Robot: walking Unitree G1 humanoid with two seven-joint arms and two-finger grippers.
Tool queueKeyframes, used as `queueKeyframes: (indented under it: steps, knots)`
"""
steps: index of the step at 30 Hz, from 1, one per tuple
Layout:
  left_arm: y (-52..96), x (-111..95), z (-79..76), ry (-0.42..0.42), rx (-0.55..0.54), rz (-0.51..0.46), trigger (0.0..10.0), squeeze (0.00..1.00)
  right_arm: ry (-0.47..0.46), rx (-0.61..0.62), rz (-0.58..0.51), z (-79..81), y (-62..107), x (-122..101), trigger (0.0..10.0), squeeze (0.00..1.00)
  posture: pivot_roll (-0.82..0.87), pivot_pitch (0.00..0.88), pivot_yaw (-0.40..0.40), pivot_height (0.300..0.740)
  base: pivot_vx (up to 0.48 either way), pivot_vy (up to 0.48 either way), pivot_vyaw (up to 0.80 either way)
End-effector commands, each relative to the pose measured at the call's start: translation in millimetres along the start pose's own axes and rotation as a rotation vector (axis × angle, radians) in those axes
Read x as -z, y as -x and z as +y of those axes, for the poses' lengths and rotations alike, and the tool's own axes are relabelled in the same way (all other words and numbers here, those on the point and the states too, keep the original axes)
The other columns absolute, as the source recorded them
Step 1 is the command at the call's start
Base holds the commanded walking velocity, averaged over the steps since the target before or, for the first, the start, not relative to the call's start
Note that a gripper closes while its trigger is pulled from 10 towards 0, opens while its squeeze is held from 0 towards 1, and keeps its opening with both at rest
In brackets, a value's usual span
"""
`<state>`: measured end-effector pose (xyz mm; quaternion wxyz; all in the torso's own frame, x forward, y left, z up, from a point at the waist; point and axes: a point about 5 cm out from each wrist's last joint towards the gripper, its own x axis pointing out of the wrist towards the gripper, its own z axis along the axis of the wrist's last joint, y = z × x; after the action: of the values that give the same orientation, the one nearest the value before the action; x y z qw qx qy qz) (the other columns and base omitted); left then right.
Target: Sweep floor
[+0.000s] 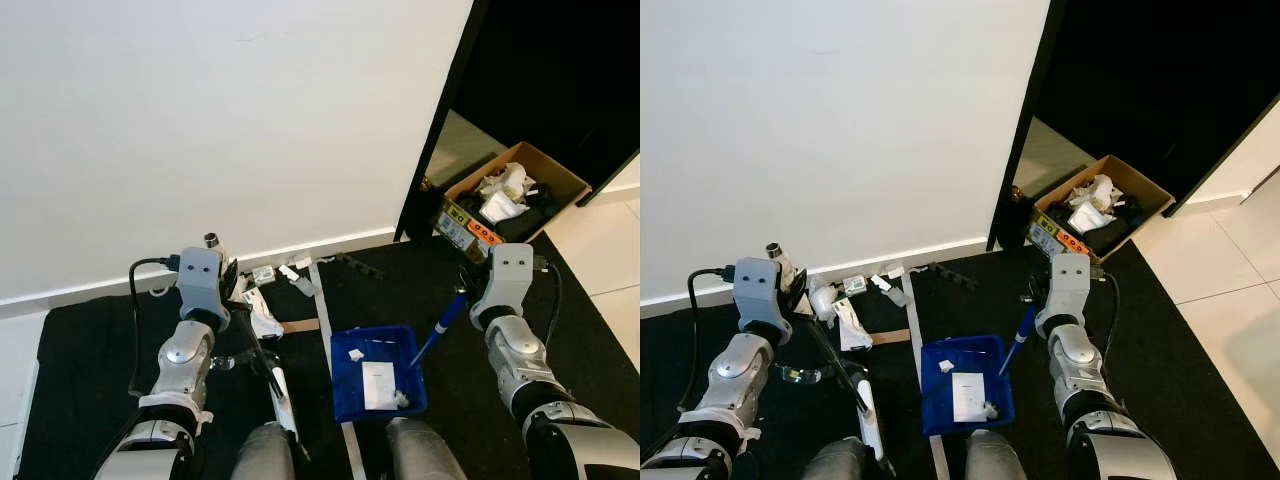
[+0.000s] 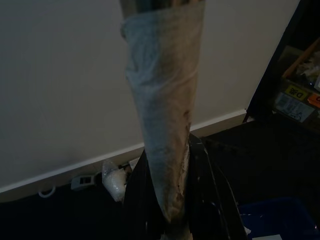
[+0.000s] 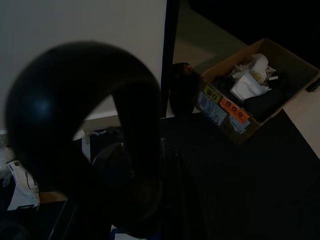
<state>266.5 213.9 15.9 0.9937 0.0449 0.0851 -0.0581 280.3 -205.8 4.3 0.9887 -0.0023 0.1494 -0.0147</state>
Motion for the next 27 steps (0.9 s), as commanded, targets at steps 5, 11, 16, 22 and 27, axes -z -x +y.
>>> queueKeyframes:
  steps: [5,11,16,22,27]
  knots:
    - [5.7,13.2,-1.4,0.016,-0.010,0.069,10.0,0.00,-0.017,0.015,0.035,-1.3,2.1,6.6,10.0,0.00,0.06,0.000,-0.014,0.740,0.000,0.000,0.00]
    - [4.3,12.7,-4.2,0.011,-0.003,0.067,10.0,0.00,-0.018,0.006,0.028,-0.7,1.7,5.3,10.0,0.00,0.05,0.000,-0.015,0.740,0.000,0.000,0.00]
    - [3.4,12.9,-6.5,0.015,-0.004,0.068,10.0,0.00,-0.020,0.002,0.029,-0.8,1.9,5.6,10.0,0.00,0.05,0.000,-0.016,0.740,0.000,0.000,0.00]
    - [2.0,11.7,-7.6,0.022,-0.008,0.062,10.0,0.00,-0.015,-0.003,0.026,-0.4,1.4,4.8,10.0,0.00,0.04,0.000,-0.014,0.740,0.000,0.000,0.00]
    - [2.4,12.7,-7.7,0.014,-0.006,0.068,10.0,0.00,-0.016,-0.004,0.023,-0.7,1.2,4.1,10.0,0.00,0.04,0.000,-0.015,0.740,0.000,0.000,0.00]
